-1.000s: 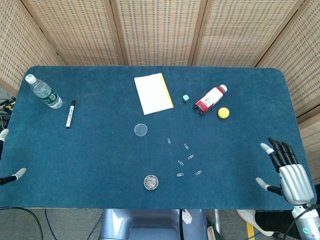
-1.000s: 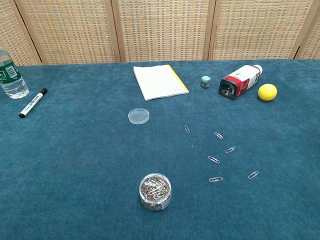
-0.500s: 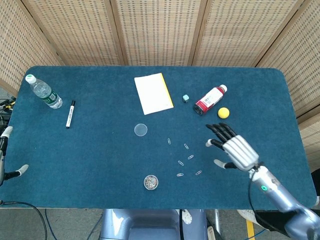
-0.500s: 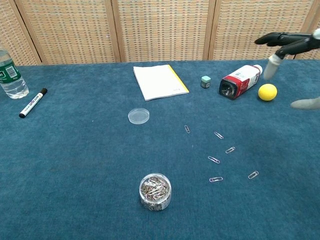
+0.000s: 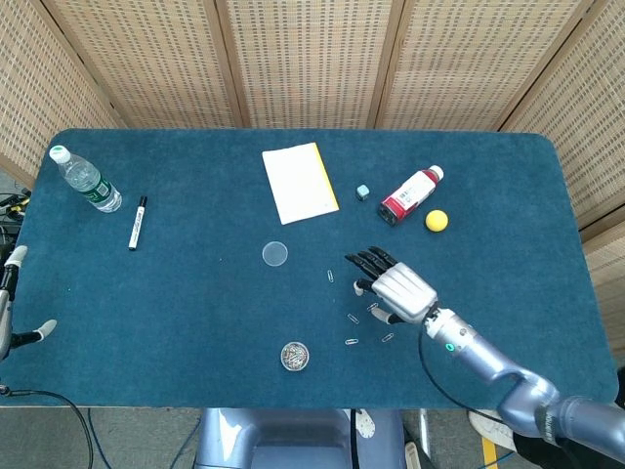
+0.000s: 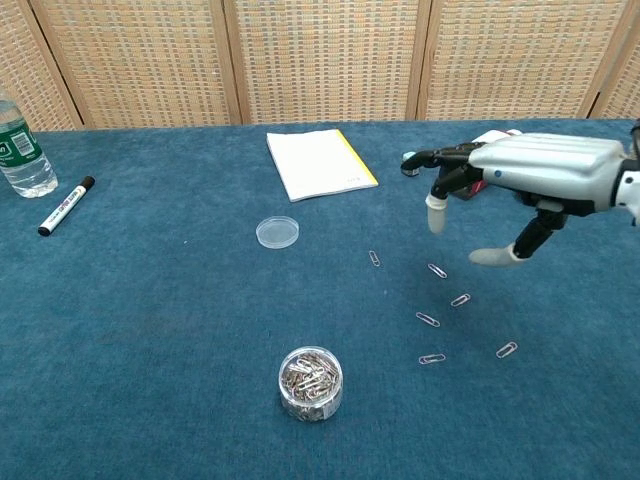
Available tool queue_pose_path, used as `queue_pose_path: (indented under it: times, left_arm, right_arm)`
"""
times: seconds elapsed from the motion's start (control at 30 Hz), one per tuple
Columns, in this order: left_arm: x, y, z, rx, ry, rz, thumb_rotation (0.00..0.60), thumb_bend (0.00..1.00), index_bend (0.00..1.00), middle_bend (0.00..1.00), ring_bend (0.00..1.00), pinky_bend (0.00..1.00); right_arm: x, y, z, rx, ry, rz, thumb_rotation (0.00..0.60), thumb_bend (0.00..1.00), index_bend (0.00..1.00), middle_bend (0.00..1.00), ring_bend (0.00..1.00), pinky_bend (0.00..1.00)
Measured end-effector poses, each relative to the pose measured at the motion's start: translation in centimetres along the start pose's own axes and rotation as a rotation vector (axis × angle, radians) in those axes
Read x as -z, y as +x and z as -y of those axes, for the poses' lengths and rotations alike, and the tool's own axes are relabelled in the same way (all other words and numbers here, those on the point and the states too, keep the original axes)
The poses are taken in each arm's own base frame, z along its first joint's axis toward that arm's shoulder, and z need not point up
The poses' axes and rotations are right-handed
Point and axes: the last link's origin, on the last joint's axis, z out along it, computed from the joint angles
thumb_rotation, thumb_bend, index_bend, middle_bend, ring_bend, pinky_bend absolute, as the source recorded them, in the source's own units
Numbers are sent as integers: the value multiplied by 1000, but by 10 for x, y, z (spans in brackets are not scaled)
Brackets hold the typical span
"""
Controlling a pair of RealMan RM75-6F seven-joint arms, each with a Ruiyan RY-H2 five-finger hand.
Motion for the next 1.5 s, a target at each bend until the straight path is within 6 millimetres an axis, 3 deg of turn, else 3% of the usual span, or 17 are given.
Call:
queue_pose_path:
  times: [0.17, 0.43, 1.5]
  left_arm:
    - [0, 0, 0, 3, -2, 4, 600, 30, 0, 0, 0, 0]
    - [0, 0, 0, 9, -9, 10, 600, 30, 0, 0, 0, 0]
    - [-2, -1, 0, 14, -17, 25, 600, 30, 0, 0, 0, 0]
  right_arm:
    - [-11, -19, 3, 15, -19, 39, 600, 307, 416, 0, 0, 41]
    - [-8, -39, -3, 91, -32, 80, 600, 308, 437, 0, 0, 41]
    - [-27, -66, -6, 104, -105, 124, 600, 310, 486, 0, 0, 41]
